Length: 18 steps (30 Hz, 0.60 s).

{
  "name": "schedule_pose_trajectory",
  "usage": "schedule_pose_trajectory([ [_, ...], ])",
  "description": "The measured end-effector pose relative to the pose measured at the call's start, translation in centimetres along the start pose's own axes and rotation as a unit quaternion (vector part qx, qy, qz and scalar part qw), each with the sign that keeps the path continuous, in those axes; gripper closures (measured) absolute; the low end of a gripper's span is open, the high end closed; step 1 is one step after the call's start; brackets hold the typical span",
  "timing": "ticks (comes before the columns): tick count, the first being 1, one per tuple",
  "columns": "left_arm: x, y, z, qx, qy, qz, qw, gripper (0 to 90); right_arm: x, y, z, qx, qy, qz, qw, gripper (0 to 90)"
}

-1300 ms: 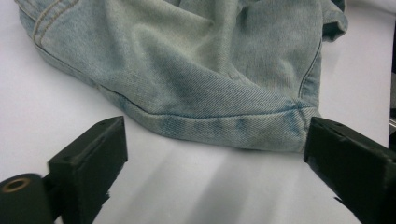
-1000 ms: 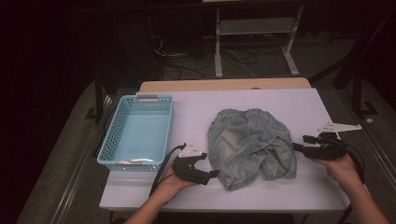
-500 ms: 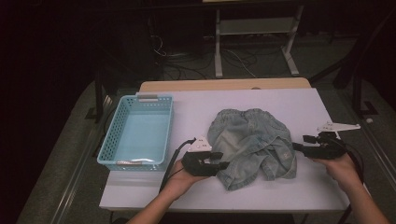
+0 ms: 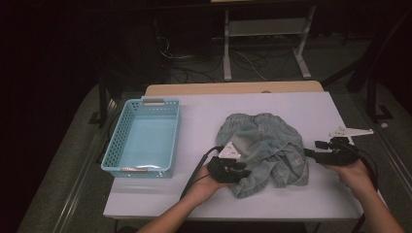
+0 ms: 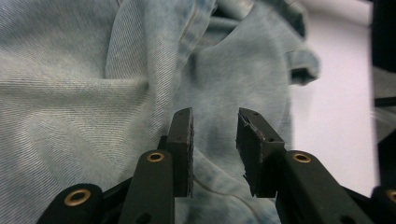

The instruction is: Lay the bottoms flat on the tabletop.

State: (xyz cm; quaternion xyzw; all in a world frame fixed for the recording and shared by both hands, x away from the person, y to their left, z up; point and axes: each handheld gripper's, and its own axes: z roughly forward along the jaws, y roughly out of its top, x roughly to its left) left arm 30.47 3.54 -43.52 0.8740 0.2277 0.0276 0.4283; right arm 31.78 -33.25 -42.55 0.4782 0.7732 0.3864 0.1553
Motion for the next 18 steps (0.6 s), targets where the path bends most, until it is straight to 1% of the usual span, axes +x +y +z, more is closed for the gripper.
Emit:
schedule_pose_trajectory([
  [5, 0.4, -0.3, 1.5, 0.019, 0.027, 0.008, 0.9994, 59.7, -0.1, 0.0, 0.1, 0.001, 0.001, -0.001, 1.0000, 38.1],
  [7, 0.4, -0.5, 1.7, 0.022, 0.030, 0.006, 0.9993, 58.5, 0.0, 0.0, 0.1, 0.001, 0.001, -0.001, 1.0000, 38.1],
  [8, 0.5, -0.5, 1.8, 0.026, 0.032, 0.009, 0.9991, 58.5, 0.0, 0.0, 0.1, 0.001, 0.001, -0.001, 1.0000, 38.1],
  [12, 0.3, -0.6, 1.9, 0.024, 0.038, 0.015, 0.9989, 59.1, 0.0, 0.0, 0.0, 0.001, 0.001, -0.003, 1.0000, 38.1],
  [14, 0.2, -0.7, 1.9, 0.024, 0.044, 0.023, 0.9985, 60.1, 0.0, 0.0, 0.1, 0.002, 0.000, -0.002, 1.0000, 38.1],
  [18, 0.2, -0.7, 1.9, 0.025, 0.055, 0.030, 0.9977, 66.0, 0.0, 0.0, 0.0, 0.000, 0.000, -0.002, 1.0000, 38.2],
])
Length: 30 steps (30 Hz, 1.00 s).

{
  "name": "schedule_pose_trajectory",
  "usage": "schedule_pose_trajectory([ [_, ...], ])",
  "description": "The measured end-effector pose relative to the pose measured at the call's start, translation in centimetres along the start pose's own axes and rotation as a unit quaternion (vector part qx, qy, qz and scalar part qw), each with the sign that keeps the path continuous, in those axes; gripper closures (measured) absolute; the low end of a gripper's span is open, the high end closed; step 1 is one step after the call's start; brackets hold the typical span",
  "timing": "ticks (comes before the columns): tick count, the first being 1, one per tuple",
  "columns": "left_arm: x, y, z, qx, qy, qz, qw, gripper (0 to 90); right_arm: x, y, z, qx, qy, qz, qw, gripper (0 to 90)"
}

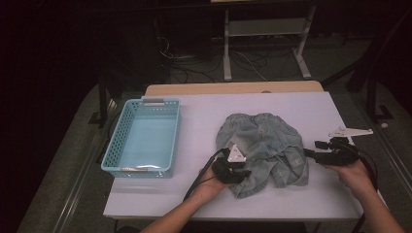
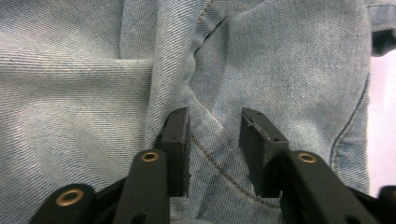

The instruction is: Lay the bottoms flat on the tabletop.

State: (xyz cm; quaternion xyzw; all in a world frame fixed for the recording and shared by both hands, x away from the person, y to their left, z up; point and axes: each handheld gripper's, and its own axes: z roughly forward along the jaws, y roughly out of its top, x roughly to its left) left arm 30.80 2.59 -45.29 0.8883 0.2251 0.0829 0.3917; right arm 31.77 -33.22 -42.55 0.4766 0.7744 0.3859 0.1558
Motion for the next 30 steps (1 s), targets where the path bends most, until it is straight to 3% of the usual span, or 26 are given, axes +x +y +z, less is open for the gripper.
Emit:
schedule_pose_trajectory([
  [7, 0.5, -0.1, -0.1, -0.001, 0.007, -0.002, 1.0000, 84.0, 0.0, 0.0, 0.0, -0.001, -0.001, 0.000, 1.0000, 38.2],
  [11, 0.4, 0.0, -0.2, -0.001, 0.005, -0.002, 1.0000, 86.4, 0.0, 0.0, 0.0, -0.003, -0.002, -0.001, 1.0000, 38.2],
  [14, 0.5, -0.1, -0.5, -0.007, -0.020, -0.014, 0.9997, 86.8, 0.0, 0.0, -0.1, -0.004, -0.002, 0.000, 1.0000, 38.2],
  [19, 0.2, 0.3, -1.6, -0.030, -0.039, -0.022, 0.9986, 86.7, -0.1, 0.0, -0.1, -0.004, -0.001, 0.001, 1.0000, 38.2],
  [30, -0.6, 0.1, -4.5, -0.061, -0.088, -0.033, 0.9936, 86.7, -0.1, -0.1, -0.1, -0.004, -0.003, 0.000, 1.0000, 38.2],
])
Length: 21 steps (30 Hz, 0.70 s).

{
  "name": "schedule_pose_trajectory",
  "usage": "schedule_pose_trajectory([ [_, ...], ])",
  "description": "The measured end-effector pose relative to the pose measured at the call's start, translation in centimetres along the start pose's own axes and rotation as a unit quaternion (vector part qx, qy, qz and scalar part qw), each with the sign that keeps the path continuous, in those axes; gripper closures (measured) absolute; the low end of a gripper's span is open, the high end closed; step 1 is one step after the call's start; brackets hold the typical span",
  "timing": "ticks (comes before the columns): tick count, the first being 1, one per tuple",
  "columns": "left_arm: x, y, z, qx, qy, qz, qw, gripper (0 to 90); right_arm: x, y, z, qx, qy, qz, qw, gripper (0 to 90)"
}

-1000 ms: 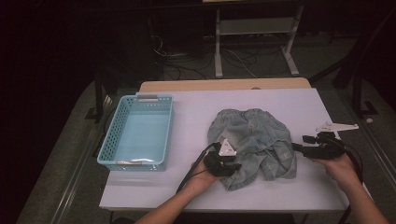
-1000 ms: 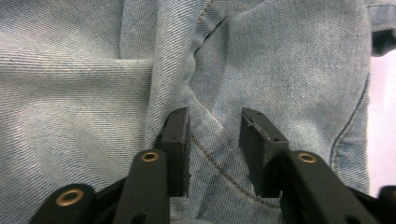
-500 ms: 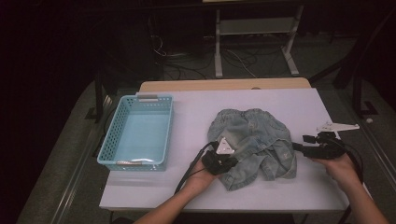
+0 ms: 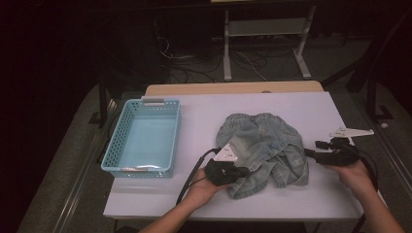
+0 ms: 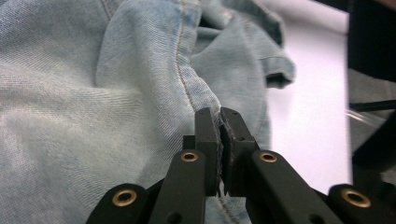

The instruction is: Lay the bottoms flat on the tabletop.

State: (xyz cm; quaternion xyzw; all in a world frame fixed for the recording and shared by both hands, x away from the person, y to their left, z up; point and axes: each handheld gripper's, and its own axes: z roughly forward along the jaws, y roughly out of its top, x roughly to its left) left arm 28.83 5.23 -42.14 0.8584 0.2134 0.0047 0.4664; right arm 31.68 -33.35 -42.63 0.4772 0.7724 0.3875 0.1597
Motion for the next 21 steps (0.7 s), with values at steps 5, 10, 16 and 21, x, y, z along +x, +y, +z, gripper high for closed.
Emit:
schedule_pose_trajectory([
  [5, -0.5, -0.5, -1.2, -0.001, -0.023, -0.005, 0.9997, 86.6, 0.0, -0.1, 0.1, 0.002, 0.001, 0.001, 1.0000, 38.2],
  [10, -0.7, -1.0, -1.8, 0.007, -0.039, -0.007, 0.9992, 86.6, 0.0, -0.1, 0.1, 0.004, 0.002, 0.000, 1.0000, 38.2],
  [16, -1.0, -1.9, -1.7, 0.025, -0.054, -0.013, 0.9982, 86.5, -0.1, -0.1, 0.1, 0.005, 0.000, 0.003, 1.0000, 38.2],
  [21, -1.4, -2.2, -1.2, 0.044, -0.069, -0.010, 0.9966, 86.5, -0.1, -0.2, 0.2, 0.005, 0.000, 0.000, 1.0000, 38.2],
])
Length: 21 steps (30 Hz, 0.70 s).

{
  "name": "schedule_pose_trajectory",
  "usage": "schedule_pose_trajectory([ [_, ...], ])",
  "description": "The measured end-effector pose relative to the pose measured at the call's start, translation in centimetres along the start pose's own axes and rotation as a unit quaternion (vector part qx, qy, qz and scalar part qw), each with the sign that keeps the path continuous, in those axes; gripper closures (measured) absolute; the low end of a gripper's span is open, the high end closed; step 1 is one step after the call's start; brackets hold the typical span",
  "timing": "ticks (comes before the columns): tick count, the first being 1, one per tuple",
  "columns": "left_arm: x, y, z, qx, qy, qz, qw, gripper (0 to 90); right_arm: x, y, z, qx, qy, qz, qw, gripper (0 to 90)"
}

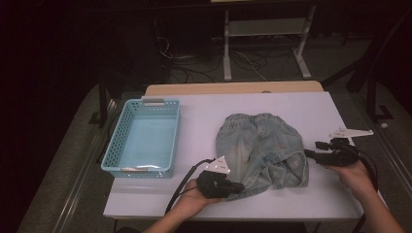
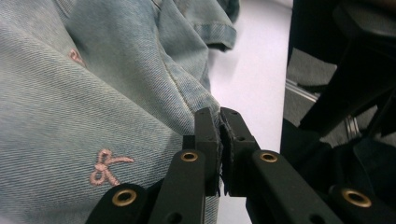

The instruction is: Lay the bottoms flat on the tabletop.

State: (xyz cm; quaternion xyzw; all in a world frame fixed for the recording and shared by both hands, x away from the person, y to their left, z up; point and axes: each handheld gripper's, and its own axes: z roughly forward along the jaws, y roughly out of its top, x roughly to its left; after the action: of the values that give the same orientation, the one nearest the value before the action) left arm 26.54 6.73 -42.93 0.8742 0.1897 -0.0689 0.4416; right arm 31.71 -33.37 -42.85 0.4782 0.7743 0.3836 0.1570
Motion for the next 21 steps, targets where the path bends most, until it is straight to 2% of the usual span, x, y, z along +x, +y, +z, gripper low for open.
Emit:
schedule_pose_trajectory([
  [3, -0.1, -0.2, 0.5, 0.019, -0.005, 0.004, 0.9998, 86.1, 0.0, 0.0, 0.0, 0.001, 0.000, 0.001, 1.0000, 38.3],
  [7, -0.1, -0.4, 1.1, 0.035, 0.001, 0.009, 0.9993, 85.0, 0.0, 0.0, 0.1, 0.001, 0.000, 0.001, 1.0000, 38.2],
  [9, 0.0, -0.4, 1.2, 0.039, -0.005, 0.006, 0.9992, 80.1, 0.0, 0.0, 0.1, 0.002, 0.000, 0.001, 1.0000, 38.2],
  [11, -0.1, -0.3, 1.0, 0.039, -0.007, 0.013, 0.9991, 73.3, 0.0, 0.0, 0.0, 0.001, 0.001, 0.001, 1.0000, 38.2],
  [13, -0.2, -0.1, 0.8, 0.028, -0.011, 0.014, 0.9994, 62.3, 0.0, -0.1, 0.0, 0.001, 0.001, 0.001, 1.0000, 38.2],
  [16, -0.2, 0.2, 0.1, 0.011, -0.007, 0.014, 0.9998, 51.4, 0.0, 0.0, 0.0, 0.000, 0.000, 0.000, 1.0000, 38.2],
  [21, 0.4, 0.5, -1.0, -0.007, 0.004, 0.008, 0.9999, 45.6, 0.0, 0.0, 0.1, 0.003, 0.000, 0.000, 1.0000, 38.2],
])
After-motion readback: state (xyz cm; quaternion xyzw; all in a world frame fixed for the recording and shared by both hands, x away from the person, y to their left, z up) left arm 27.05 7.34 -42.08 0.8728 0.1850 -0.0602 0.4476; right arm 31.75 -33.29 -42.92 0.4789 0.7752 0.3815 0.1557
